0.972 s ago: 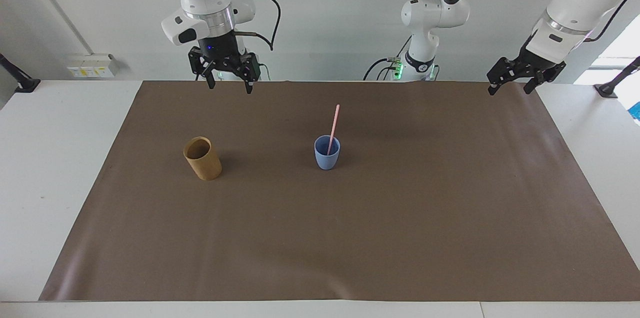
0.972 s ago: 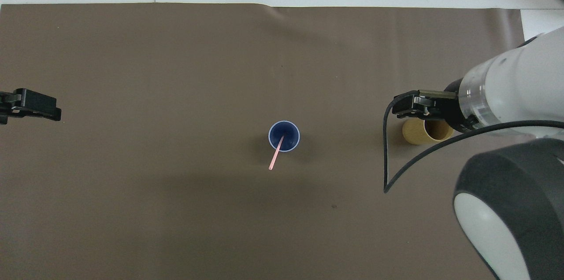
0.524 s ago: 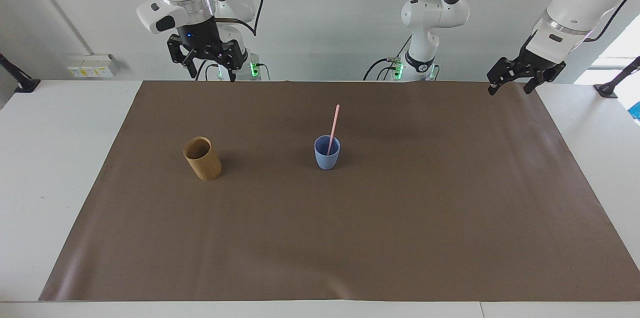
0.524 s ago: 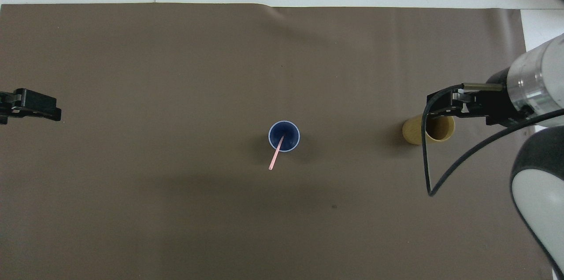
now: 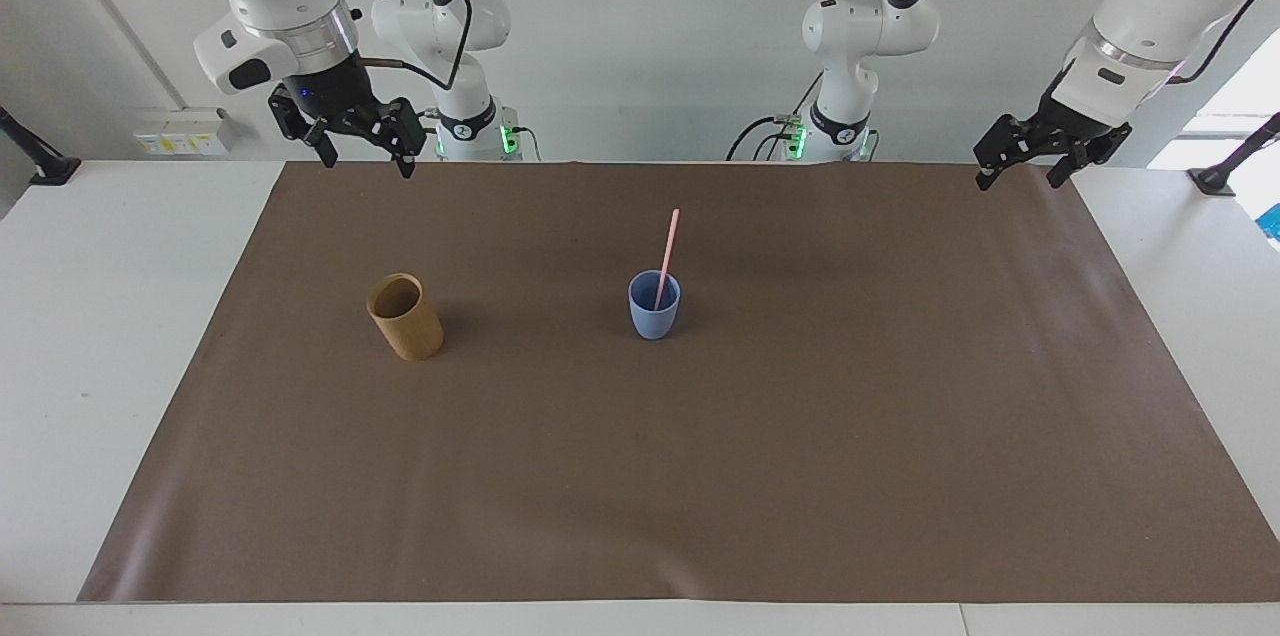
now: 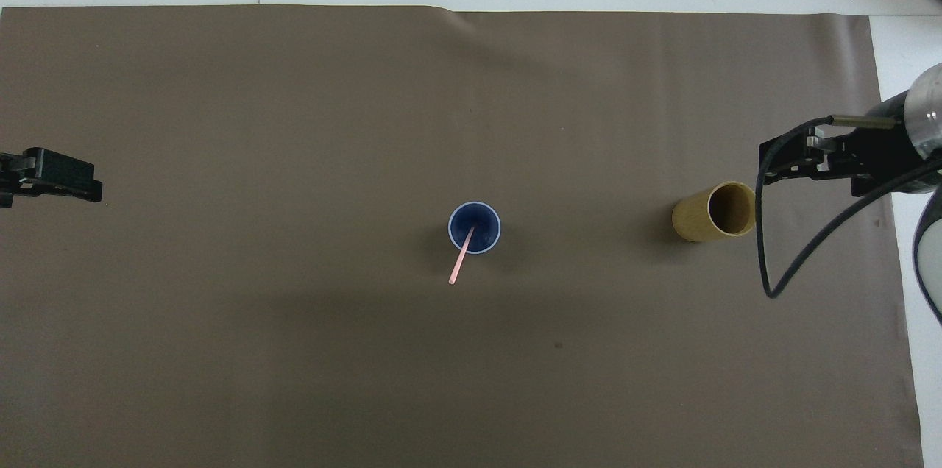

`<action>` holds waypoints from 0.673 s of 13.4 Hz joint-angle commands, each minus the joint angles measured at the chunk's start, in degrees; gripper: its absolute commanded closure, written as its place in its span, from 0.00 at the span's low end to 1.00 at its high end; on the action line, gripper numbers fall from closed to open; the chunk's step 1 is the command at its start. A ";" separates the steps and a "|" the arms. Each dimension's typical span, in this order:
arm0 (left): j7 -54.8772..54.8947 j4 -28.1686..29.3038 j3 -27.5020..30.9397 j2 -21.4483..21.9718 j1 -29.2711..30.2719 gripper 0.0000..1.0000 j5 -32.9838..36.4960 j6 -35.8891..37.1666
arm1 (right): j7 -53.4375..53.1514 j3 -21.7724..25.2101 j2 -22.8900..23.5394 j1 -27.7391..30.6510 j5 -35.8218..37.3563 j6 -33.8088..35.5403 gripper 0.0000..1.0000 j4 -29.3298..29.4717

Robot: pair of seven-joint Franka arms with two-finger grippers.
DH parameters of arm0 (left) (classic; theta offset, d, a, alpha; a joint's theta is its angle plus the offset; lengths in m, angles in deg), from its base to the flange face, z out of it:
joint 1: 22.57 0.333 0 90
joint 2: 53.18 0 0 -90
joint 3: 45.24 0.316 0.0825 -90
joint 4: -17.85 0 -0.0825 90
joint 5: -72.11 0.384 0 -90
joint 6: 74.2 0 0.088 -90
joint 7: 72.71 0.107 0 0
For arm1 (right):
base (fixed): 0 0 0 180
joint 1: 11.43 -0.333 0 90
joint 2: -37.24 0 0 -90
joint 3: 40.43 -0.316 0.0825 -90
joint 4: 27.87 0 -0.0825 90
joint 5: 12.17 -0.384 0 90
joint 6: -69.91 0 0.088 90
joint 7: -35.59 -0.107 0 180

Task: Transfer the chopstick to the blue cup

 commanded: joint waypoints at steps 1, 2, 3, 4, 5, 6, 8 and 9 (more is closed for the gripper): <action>0.52 0.73 -0.40 0.62 0.78 0.00 0.09 -0.53 | 1.67 -0.60 -4.31 1.07 -0.53 -0.34 0.00 -5.82; 0.52 0.73 -0.40 0.62 0.78 0.00 0.09 -0.53 | 1.76 -0.60 -4.50 0.98 -0.53 -1.65 0.00 -6.28; 0.52 0.73 -0.40 0.62 0.70 0.00 0.09 -0.53 | 1.59 -0.68 -4.41 0.98 -0.62 -2.01 0.00 -6.37; 0.52 0.73 -0.40 0.62 0.69 0.00 0.09 -0.53 | 1.85 -0.68 -4.41 0.98 -0.62 -2.36 0.00 -6.28; 0.52 0.73 -0.40 0.62 0.78 0.00 0.09 -0.53 | 2.11 -0.77 -4.41 0.81 -0.62 -2.72 0.00 -6.37; 0.52 0.73 -0.40 0.62 0.78 0.00 0.09 -0.53 | 2.98 -0.95 -4.50 0.54 -0.62 -2.81 0.00 -6.37; 0.52 0.73 -0.40 0.62 0.70 0.00 0.09 -0.53 | 3.95 -1.04 -4.50 0.45 -0.62 -4.03 0.00 -6.63; 0.52 0.73 -0.40 0.62 0.69 0.00 0.09 -0.53 | 4.74 -1.04 -4.42 0.54 -0.71 -5.26 0.00 -6.63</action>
